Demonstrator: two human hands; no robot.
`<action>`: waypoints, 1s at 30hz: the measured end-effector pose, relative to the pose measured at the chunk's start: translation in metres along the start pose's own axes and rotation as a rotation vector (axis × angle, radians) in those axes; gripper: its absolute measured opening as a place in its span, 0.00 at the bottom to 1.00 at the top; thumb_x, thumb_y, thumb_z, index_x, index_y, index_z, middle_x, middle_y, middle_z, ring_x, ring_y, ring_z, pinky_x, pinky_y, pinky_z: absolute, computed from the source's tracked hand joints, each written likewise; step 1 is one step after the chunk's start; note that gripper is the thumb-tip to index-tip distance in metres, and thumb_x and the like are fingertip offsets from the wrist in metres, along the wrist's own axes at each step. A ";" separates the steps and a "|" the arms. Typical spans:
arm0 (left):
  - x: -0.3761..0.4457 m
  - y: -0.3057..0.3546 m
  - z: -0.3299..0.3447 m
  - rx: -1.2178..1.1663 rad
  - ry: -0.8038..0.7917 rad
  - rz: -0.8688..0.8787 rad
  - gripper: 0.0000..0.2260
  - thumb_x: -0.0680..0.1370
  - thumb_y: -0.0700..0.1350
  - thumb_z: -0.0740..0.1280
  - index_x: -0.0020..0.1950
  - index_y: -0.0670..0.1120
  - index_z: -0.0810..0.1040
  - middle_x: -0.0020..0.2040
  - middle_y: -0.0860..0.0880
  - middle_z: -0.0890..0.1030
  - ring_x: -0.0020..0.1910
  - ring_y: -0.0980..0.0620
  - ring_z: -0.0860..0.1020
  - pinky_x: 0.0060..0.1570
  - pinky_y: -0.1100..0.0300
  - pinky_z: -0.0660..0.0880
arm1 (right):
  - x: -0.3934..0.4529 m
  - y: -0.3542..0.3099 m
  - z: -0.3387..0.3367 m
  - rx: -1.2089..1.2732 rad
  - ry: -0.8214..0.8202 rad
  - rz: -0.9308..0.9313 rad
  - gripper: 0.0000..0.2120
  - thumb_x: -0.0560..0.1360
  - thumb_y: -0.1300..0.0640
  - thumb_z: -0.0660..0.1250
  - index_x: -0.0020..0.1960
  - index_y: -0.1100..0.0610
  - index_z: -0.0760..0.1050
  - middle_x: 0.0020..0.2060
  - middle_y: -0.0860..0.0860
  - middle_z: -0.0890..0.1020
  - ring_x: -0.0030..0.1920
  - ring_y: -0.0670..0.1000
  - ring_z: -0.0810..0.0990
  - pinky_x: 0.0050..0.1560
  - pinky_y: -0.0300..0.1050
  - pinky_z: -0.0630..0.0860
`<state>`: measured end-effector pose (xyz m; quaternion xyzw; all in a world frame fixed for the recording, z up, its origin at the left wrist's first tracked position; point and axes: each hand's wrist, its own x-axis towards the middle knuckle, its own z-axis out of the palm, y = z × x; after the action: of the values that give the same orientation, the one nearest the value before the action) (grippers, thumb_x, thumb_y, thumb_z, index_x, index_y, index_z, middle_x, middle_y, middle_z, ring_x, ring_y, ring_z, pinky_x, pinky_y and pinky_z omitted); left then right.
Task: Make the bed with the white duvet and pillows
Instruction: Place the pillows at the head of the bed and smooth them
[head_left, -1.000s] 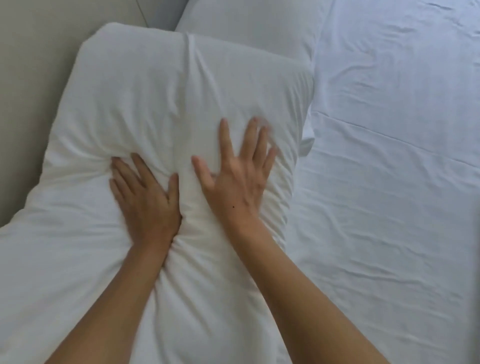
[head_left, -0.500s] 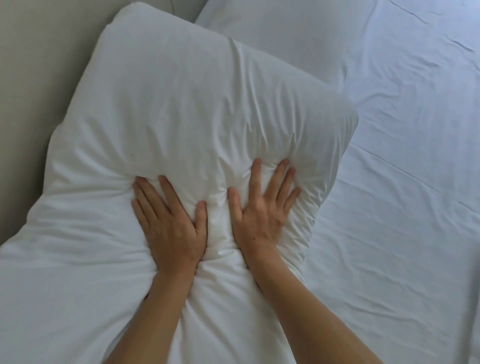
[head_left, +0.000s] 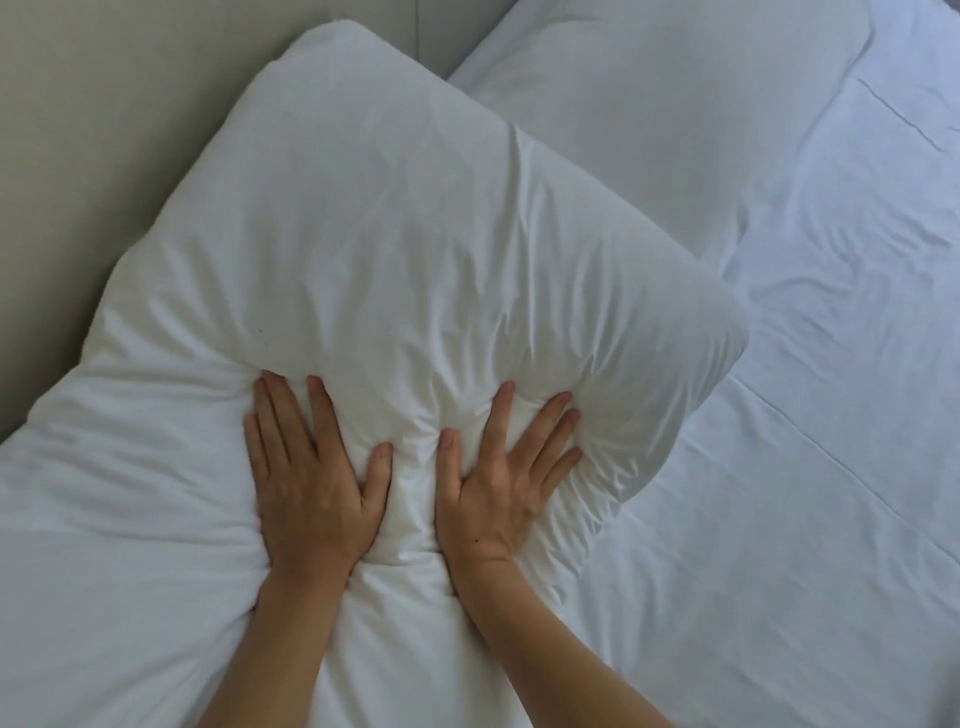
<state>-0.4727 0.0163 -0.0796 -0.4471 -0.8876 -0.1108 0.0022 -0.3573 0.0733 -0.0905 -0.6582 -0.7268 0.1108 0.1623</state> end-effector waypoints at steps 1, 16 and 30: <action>0.001 0.001 0.001 -0.011 0.008 -0.005 0.34 0.80 0.60 0.50 0.75 0.34 0.57 0.73 0.28 0.56 0.75 0.33 0.54 0.75 0.42 0.51 | 0.001 0.001 -0.001 0.023 -0.001 -0.007 0.32 0.75 0.39 0.57 0.75 0.50 0.58 0.75 0.65 0.54 0.75 0.66 0.51 0.73 0.61 0.46; 0.182 0.161 -0.030 -0.073 0.001 0.199 0.31 0.78 0.61 0.47 0.77 0.45 0.58 0.77 0.38 0.56 0.76 0.42 0.54 0.73 0.44 0.47 | 0.205 0.048 -0.091 0.354 0.031 0.037 0.37 0.76 0.34 0.55 0.79 0.49 0.50 0.78 0.55 0.50 0.78 0.54 0.43 0.76 0.51 0.40; 0.339 0.214 0.061 -0.190 -0.589 -0.269 0.60 0.64 0.72 0.67 0.77 0.44 0.34 0.79 0.45 0.50 0.77 0.43 0.52 0.75 0.50 0.51 | 0.349 0.100 -0.018 0.563 -0.342 0.915 0.65 0.62 0.35 0.75 0.77 0.54 0.33 0.75 0.67 0.49 0.76 0.64 0.47 0.73 0.63 0.50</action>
<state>-0.5009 0.4207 -0.0625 -0.3368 -0.8870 -0.0585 -0.3106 -0.2868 0.4298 -0.0801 -0.8103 -0.3258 0.4645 0.1469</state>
